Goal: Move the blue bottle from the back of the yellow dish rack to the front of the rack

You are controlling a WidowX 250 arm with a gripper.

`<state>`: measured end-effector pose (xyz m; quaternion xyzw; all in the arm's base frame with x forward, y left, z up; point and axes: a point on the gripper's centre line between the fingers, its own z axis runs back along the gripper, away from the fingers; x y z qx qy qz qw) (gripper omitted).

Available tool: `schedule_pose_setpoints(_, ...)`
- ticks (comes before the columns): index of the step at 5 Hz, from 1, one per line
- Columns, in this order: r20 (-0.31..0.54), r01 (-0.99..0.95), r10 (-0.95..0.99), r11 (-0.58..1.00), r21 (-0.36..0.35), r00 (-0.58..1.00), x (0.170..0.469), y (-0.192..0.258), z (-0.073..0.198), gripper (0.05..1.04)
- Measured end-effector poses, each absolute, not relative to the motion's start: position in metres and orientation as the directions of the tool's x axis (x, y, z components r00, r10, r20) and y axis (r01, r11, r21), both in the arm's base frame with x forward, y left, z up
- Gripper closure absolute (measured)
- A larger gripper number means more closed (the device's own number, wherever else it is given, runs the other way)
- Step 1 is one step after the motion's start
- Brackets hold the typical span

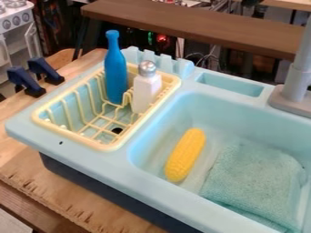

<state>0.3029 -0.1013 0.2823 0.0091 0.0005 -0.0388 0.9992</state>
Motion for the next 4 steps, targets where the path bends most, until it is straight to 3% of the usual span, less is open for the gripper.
schedule_pose_setpoints(1,-0.033,0.084,-0.084,0.996,0.026,0.996,0.306,-0.102,0.272,0.08)
schedule_pose_setpoints(2,-0.024,0.242,-0.241,0.969,0.051,0.97,0.315,-0.085,0.27,0.08)
schedule_pose_setpoints(3,-0.002,0.283,-0.285,0.953,0.111,0.959,0.326,-0.059,0.274,0.08)
schedule_pose_setpoints(4,0.012,0.241,-0.243,0.964,0.115,0.97,0.324,-0.041,0.28,0.08)
